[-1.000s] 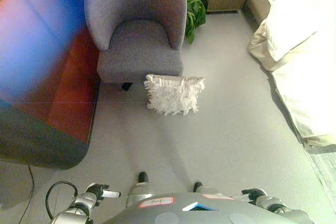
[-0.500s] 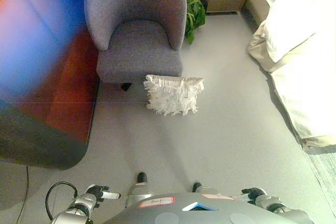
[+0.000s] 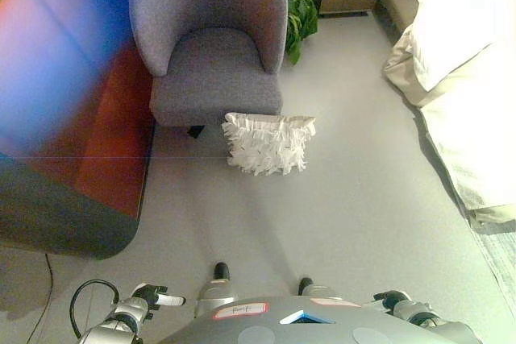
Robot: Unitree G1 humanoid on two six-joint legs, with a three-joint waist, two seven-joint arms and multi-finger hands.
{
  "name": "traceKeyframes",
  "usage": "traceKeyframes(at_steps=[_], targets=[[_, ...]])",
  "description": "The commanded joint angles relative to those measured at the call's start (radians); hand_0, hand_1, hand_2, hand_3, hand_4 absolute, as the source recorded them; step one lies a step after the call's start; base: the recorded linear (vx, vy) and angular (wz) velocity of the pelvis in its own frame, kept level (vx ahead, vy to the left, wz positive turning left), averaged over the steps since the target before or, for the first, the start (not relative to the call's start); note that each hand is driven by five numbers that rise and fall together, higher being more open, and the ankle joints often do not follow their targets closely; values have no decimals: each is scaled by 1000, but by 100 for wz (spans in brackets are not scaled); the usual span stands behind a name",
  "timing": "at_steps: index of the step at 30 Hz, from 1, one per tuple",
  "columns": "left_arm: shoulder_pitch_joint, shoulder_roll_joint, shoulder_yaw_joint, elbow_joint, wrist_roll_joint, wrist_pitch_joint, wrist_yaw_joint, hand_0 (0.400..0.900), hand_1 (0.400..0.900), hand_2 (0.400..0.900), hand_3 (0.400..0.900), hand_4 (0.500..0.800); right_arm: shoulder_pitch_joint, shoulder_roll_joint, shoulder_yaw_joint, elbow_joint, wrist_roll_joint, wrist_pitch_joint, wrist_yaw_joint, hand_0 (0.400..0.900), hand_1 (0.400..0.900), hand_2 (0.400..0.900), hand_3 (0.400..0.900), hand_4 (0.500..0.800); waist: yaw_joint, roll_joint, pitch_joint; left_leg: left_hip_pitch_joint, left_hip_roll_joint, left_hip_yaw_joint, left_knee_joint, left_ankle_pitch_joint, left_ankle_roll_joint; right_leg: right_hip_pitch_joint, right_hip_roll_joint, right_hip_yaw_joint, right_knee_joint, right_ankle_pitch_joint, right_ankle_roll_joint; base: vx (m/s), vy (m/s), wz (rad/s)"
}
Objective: Pick up the pillow and put it on the sofa.
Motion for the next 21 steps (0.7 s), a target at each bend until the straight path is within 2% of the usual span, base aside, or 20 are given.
traceKeyframes(at_steps=[1, 4, 6, 8, 10, 11, 14, 17, 19, 21], targets=[[-55, 16, -22, 18, -4, 21, 0, 900, 900, 900, 900, 800, -76, -24, 32, -2, 13, 25, -38, 900, 900, 900, 900, 800, -14, 8, 61, 46, -39, 65, 9, -99, 64, -97, 51, 0, 109, -32, -41, -4, -108, 4], [-72, 8, -34, 15, -19, 29, 2, 900, 900, 900, 900, 800, -86, -26, 36, -11, 28, 28, -41, 900, 900, 900, 900, 800, -25, 11, 80, 19, -25, 48, 57, -102, 60, -131, 62, 19, 160, -56, -62, -5, -97, 7], [-80, 2, -34, 8, -28, 41, 5, 900, 900, 900, 900, 800, -96, -32, 41, -18, 27, 31, -39, 900, 900, 900, 900, 800, -34, 0, 100, -14, -9, 40, 163, -130, 57, -156, 59, 32, 201, -69, -85, -10, -116, 2], [-78, -4, -28, 6, -34, 38, 12, 900, 900, 900, 900, 800, -104, -39, 54, -26, 28, 28, -45, 900, 900, 900, 900, 800, -34, -22, 138, -107, 37, 22, 401, -54, 36, -160, 59, 41, 221, -71, -121, 23, -170, -17], [-66, -10, -15, 9, -45, 30, 15, 900, 900, 900, 900, 800, -112, -45, 64, -28, 15, 24, -46, 900, 900, 900, 900, 800, -24, -35, 167, -192, 47, -9, 550, -14, 38, -150, 65, 60, 221, -67, -138, 118, -154, -45], [-60, -13, -10, 9, -51, 30, 10, 900, 900, 900, 900, 800, -114, -50, 68, -29, 11, 26, -43, 900, 900, 900, 900, 800, -13, -31, 183, -235, 48, -23, 568, 19, 31, -135, 76, 72, 219, -70, -141, 255, -67, -71], [-26, -20, 7, 20, -72, 20, 6, 900, 900, 900, 900, 800, -116, -59, 66, -14, -23, 4, -33, 900, 900, 900, 900, 800, 32, 0, 219, -300, 45, -36, 460, 111, 10, -63, 113, 100, 210, -105, -136, 400, 44, -72], [-2, -22, 11, 23, -92, 17, 6, 900, 900, 900, 900, 800, -114, -61, 74, -12, -17, -12, -24, 900, 900, 900, 900, 800, 85, 39, 233, -358, 33, -52, 236, 202, -18, 22, 162, 135, 201, -159, -133, 515, 90, -59], [14, -24, 15, 23, -100, 25, 5, 900, 900, 900, 900, 800, -102, -61, 71, -16, -24, -34, -19, 900, 900, 900, 900, 800, 120, 41, 231, -374, 30, -25, 74, 208, -24, 99, 167, 160, 195, -212, -129, 657, 105, -53], [39, -29, 26, 29, -92, 23, 7, 900, 900, 900, 900, 800, -88, -58, 66, -27, -42, -59, -16, 900, 900, 900, 900, 800, 140, 43, 217, -383, 33, -5, 34, 211, -29, 154, 170, 176, 209, -277, -124, 717, 151, -41]])
